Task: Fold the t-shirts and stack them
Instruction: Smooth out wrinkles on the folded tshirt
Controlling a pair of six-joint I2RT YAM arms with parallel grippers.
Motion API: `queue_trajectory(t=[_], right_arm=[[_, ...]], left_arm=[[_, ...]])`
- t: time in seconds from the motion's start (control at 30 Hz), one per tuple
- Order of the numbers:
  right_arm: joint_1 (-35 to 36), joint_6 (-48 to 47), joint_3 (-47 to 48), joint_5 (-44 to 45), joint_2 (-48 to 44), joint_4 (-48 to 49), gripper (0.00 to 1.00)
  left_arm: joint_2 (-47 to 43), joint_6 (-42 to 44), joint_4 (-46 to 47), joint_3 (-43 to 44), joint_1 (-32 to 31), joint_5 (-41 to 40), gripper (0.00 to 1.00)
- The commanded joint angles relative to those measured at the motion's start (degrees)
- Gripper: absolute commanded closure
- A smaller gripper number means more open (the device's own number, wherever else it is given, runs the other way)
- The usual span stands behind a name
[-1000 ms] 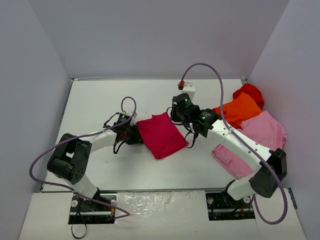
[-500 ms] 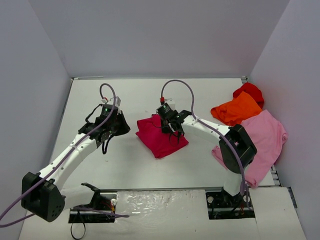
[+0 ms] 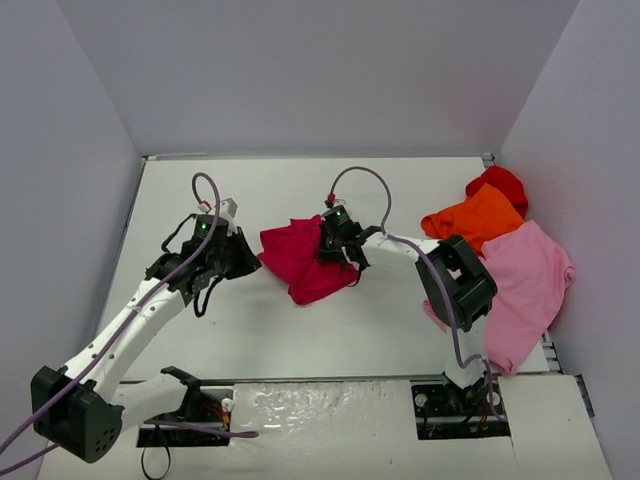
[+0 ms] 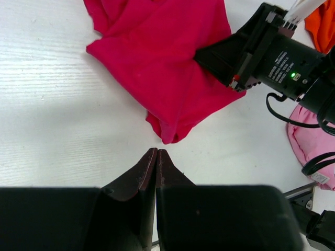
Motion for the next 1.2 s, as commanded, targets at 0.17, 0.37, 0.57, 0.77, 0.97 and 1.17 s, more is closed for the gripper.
queue_trajectory(t=[0.17, 0.37, 0.57, 0.77, 0.97, 1.17], right_arm=[[0.8, 1.5, -10.5, -2.3, 4.1, -7.9, 1.0], [2.2, 3.2, -15.8, -1.5, -0.5, -7.3, 1.0], [2.9, 4.0, -15.9, -0.2, -2.7, -7.3, 1.0], [3.0, 3.4, -16.5, 0.4, -2.8, -5.6, 1.0], [1.1, 2.0, -15.4, 3.3, -7.9, -6.5, 1.0], [-1.2, 0.0, -12.8, 3.9, -7.2, -9.4, 1.0]], left_arm=[[4.2, -3.9, 10.2, -6.8, -0.5, 5.0, 1.0], [9.3, -9.6, 21.6, -6.7, -5.6, 9.1, 1.0], [18.5, -9.3, 27.1, 5.1, -12.4, 11.4, 1.0], [28.5, -11.1, 36.3, 9.9, -14.8, 17.1, 1.0], [33.8, -14.9, 44.3, 1.5, -15.3, 16.5, 1.0], [33.7, -13.9, 45.3, -6.5, -15.2, 13.3, 1.0]])
